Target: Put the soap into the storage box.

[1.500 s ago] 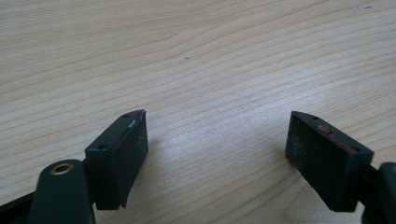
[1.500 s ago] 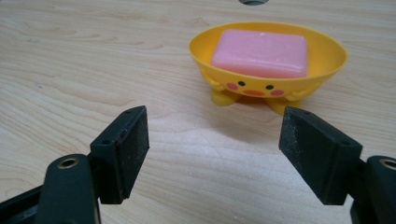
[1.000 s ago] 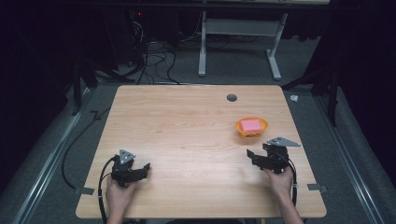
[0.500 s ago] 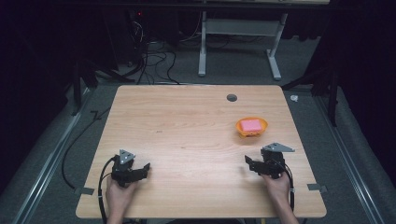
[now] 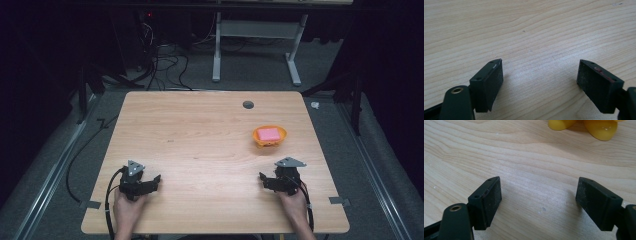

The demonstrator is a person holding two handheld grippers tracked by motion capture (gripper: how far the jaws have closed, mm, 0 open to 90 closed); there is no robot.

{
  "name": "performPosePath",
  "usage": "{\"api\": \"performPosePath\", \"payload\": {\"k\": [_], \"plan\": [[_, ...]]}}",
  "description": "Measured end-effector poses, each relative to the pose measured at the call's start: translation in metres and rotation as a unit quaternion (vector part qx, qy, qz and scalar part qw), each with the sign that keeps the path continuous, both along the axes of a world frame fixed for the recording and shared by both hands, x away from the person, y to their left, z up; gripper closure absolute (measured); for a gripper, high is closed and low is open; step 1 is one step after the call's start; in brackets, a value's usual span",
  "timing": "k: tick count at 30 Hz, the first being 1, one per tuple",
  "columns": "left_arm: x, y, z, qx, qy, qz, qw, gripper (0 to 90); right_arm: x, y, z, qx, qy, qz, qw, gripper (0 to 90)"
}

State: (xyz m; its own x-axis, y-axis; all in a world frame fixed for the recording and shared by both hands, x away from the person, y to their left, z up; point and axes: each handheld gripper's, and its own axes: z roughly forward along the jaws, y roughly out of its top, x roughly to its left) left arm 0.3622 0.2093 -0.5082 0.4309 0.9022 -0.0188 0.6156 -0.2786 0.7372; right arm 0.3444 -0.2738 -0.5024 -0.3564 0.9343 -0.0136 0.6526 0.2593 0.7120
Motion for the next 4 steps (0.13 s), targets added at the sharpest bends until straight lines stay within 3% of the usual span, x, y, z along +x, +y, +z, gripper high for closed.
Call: {"api": "performPosePath", "payload": {"k": [4], "plan": [[0.0, 0.0, 0.0, 0.0, 0.0, 0.0, 1.0, 21.4, -0.0002, 0.0003, 0.0, 0.0, 0.001, 0.011, 0.9999, 20.9]]}}
